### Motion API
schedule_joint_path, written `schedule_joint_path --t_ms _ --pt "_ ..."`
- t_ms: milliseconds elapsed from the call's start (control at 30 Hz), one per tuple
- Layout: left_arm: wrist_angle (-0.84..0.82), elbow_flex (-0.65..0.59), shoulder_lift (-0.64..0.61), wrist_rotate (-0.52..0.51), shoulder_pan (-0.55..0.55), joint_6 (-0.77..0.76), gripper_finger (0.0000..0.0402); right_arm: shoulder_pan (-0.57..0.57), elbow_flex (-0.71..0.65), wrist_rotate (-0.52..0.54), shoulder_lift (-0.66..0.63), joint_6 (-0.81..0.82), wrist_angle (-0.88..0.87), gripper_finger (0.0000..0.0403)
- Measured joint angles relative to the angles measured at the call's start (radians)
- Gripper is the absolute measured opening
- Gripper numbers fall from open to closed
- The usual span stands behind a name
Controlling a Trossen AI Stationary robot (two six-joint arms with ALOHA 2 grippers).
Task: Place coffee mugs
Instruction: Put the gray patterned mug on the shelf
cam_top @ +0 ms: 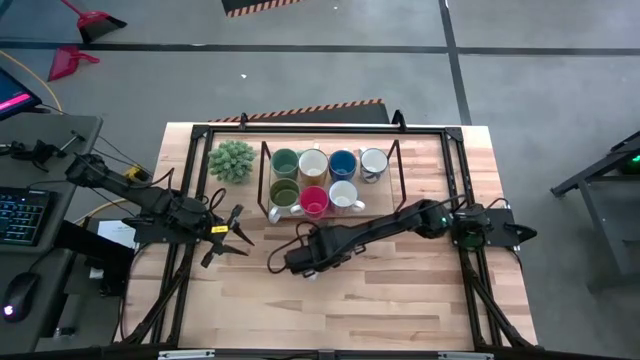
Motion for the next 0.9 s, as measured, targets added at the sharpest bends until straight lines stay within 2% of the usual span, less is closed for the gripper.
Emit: schedule_joint_path --t_ms 233,533,900 --pt "0.007 0.0 0.0 0.0 0.0 -0.007 0.0129 -0.001 0.0 -0.006 0.024 -0.087 -0.028 0.01" --pt "0.009 0.0 0.0 -0.001 0.0 -0.01 0.0129 -0.002 0.003 -0.02 0.025 -0.196 -0.051 0.0009" --pt "0.008 0.0 0.0 -0.003 0.0 -0.011 0.0129 0.014 0.003 -0.004 0.023 -0.18 -0.052 0.0003"
